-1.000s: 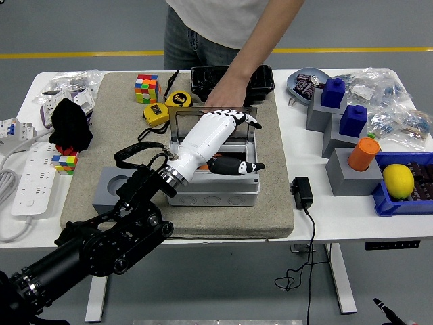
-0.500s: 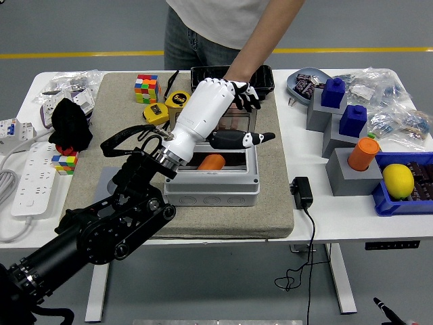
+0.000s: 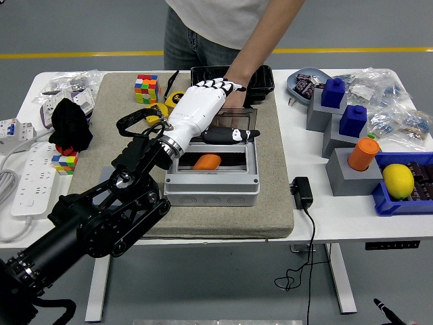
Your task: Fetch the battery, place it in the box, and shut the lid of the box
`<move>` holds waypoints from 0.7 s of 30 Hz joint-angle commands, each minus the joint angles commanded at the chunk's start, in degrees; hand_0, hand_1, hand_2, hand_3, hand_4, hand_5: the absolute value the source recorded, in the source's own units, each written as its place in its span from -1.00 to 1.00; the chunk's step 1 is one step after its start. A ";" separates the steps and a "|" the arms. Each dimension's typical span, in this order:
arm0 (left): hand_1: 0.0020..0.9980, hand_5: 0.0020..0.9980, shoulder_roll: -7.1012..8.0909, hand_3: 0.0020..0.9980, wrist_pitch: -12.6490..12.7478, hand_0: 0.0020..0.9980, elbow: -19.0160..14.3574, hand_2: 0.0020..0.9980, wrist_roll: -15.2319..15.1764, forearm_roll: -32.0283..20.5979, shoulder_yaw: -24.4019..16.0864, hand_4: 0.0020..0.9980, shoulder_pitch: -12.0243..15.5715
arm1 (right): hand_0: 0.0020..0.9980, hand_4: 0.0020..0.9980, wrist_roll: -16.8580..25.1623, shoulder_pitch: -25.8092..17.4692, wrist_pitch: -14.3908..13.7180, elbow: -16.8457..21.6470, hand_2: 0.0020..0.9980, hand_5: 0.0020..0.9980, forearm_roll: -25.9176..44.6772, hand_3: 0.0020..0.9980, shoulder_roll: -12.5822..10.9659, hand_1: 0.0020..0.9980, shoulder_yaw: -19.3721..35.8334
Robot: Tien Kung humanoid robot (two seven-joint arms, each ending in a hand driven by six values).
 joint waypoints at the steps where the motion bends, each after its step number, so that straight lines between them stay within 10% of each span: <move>1: 0.05 0.89 0.00 0.19 -0.23 -0.05 -0.38 0.01 0.19 0.05 0.05 1.00 0.08 | 0.57 1.00 -0.02 -0.04 0.00 0.00 0.42 1.00 -0.10 0.52 0.01 0.41 0.10; 6: 0.05 0.89 0.00 0.19 -0.69 -0.05 -0.90 0.01 0.86 1.07 0.37 1.00 0.35 | 0.57 1.00 -0.04 -0.16 0.00 0.00 0.42 1.00 -0.23 0.52 -0.04 0.41 0.23; 7: -0.22 0.92 0.00 0.05 -0.99 -0.23 -0.90 -0.14 1.02 1.11 0.38 1.00 0.40 | 0.58 1.00 -0.04 -0.19 0.01 0.00 0.42 1.00 -0.25 0.52 -0.06 0.41 0.23; 21: -0.15 0.97 0.03 0.05 -3.48 -0.27 -1.29 -0.06 2.33 0.87 0.33 1.00 0.50 | 0.57 1.00 -0.10 -0.22 -0.01 0.00 0.42 1.00 -0.43 0.52 -0.01 0.41 0.51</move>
